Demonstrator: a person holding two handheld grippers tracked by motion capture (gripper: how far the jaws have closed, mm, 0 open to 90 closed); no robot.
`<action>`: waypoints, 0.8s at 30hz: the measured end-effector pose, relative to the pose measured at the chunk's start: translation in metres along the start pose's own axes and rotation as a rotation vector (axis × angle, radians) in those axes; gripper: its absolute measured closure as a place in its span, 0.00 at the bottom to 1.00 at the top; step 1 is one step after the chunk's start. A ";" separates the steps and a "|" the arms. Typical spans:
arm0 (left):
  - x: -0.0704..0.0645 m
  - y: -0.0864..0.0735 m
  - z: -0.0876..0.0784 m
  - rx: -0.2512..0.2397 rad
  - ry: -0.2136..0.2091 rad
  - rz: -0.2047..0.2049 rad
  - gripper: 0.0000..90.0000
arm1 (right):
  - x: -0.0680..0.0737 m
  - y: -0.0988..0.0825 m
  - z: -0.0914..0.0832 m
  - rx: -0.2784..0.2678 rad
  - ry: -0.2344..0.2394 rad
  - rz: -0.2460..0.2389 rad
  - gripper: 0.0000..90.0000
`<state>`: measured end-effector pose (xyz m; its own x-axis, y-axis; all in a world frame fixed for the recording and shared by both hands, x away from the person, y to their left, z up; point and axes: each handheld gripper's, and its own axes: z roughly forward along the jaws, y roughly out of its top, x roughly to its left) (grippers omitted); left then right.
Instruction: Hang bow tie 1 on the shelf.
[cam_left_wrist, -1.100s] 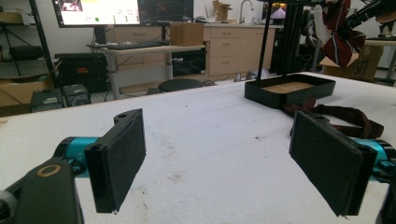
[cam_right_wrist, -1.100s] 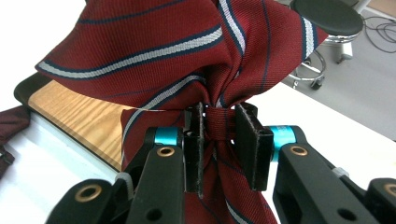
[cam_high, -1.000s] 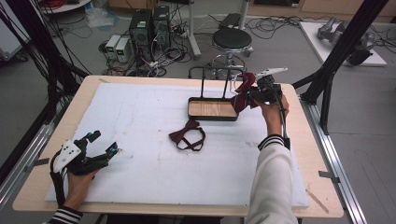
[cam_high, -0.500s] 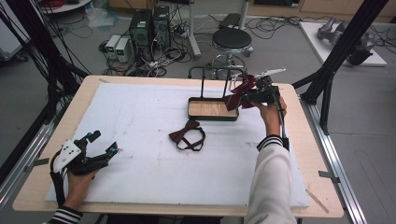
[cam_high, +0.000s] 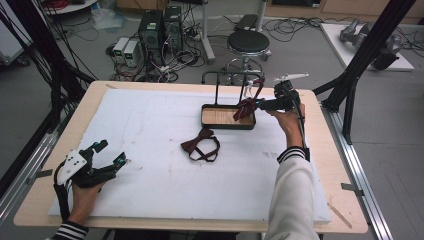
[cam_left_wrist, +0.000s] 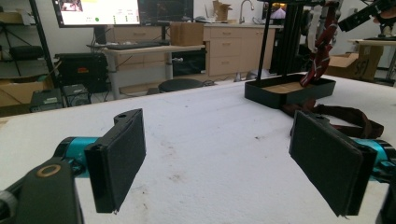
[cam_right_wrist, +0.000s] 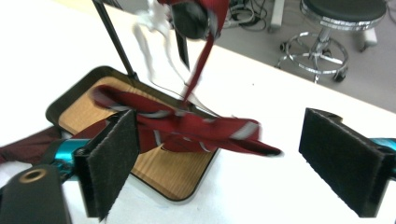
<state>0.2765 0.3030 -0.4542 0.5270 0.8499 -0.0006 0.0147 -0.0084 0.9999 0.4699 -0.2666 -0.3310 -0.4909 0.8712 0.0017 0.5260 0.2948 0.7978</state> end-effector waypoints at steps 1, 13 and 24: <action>0.000 0.000 0.000 0.000 0.000 0.000 0.21 | 0.000 0.001 -0.002 -0.008 0.000 -0.004 0.13; 0.001 0.000 0.000 -0.005 -0.006 -0.007 0.21 | 0.013 0.005 -0.038 -0.085 0.021 0.021 0.11; 0.001 0.000 0.000 -0.005 -0.008 -0.008 0.21 | 0.037 -0.012 -0.072 -0.224 0.020 0.003 0.11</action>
<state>0.2767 0.3040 -0.4543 0.5333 0.8459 -0.0083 0.0141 0.0009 0.9999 0.3955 -0.2664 -0.2964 -0.5048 0.8631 0.0143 0.3606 0.1958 0.9119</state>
